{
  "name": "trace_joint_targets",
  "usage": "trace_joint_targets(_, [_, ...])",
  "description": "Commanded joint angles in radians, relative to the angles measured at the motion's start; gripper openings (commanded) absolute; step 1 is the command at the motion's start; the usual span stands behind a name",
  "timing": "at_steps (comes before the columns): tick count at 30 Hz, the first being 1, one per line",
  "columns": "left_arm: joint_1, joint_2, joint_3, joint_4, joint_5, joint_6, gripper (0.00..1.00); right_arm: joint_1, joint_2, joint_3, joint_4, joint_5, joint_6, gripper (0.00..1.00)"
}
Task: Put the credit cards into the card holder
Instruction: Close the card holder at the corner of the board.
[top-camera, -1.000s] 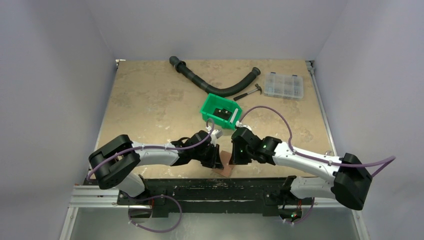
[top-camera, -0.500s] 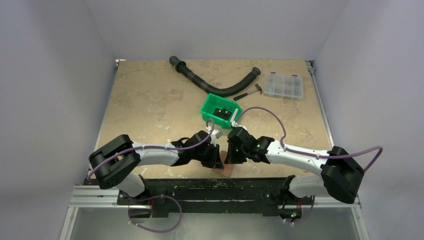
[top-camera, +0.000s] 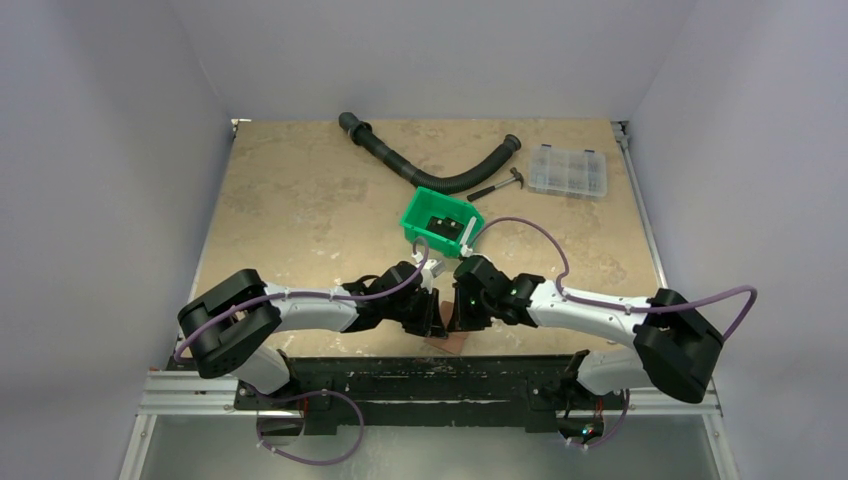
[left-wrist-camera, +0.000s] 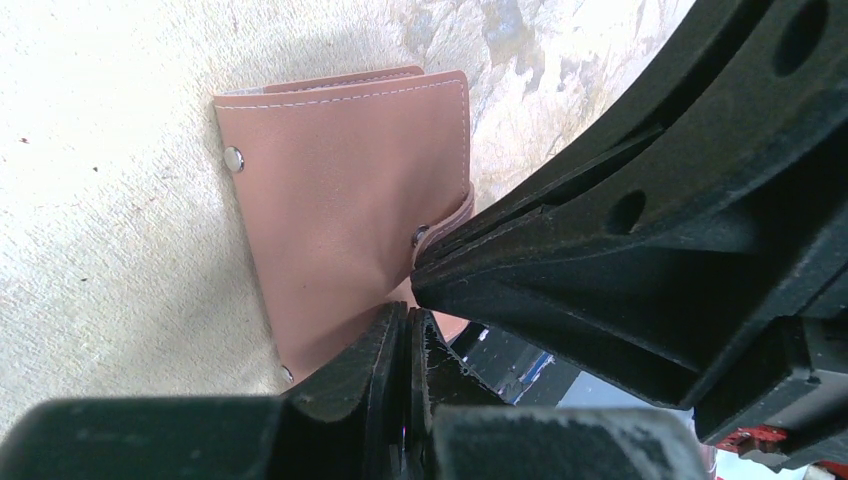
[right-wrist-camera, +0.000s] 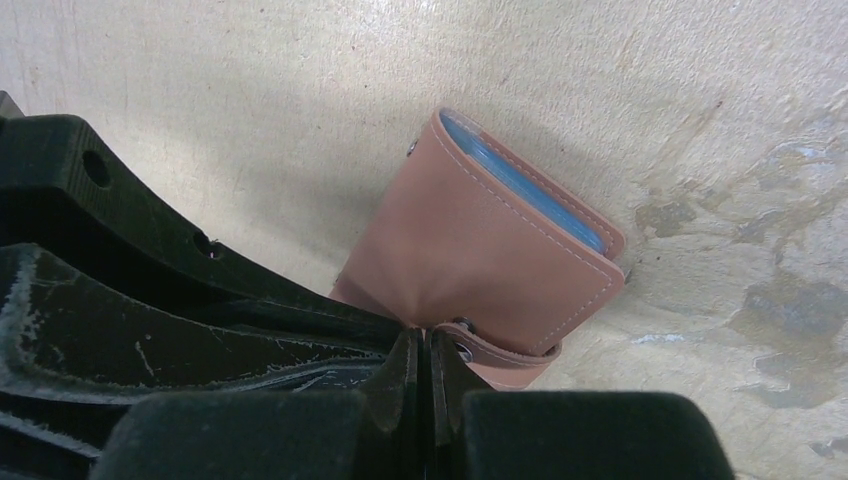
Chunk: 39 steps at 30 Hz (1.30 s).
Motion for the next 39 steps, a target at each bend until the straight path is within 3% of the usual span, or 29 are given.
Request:
trace_joint_targets(1, [-0.011, 0.018, -0.016, -0.022, -0.013, 0.003, 0.00, -0.012, -0.002, -0.014, 0.022, 0.005, 0.003, 0.00])
trace_joint_targets(11, [-0.011, 0.021, -0.010, -0.033, -0.015, 0.010, 0.00, -0.105, 0.043, -0.162, 0.385, -0.067, -0.016, 0.00])
trace_joint_targets(14, [-0.011, 0.011, -0.004, -0.048, -0.019, 0.017, 0.00, -0.107, -0.014, -0.072, 0.222, -0.069, -0.098, 0.00])
trace_joint_targets(17, [-0.011, 0.009, 0.001, -0.044, -0.017, 0.023, 0.00, -0.106, -0.062, 0.071, -0.058, -0.006, -0.138, 0.00])
trace_joint_targets(20, [-0.011, -0.002, 0.001, -0.030, -0.016, 0.026, 0.00, -0.106, -0.105, 0.159, -0.267, 0.053, -0.121, 0.13])
trace_joint_targets(23, [-0.011, -0.010, 0.005, -0.026, -0.019, 0.032, 0.00, -0.106, -0.106, 0.198, -0.373, 0.056, -0.057, 0.27])
trace_joint_targets(27, [-0.012, -0.001, 0.007, -0.008, -0.016, 0.031, 0.00, -0.070, -0.009, 0.273, -0.494, 0.109, 0.124, 0.36])
trace_joint_targets(30, [-0.011, 0.013, 0.009, 0.000, -0.013, 0.035, 0.00, -0.002, 0.102, 0.375, -0.607, 0.177, 0.184, 0.51])
trace_joint_targets(39, [-0.011, -0.005, 0.010, -0.021, -0.012, 0.060, 0.00, 0.035, 0.176, 0.425, -0.639, 0.194, 0.268, 0.43])
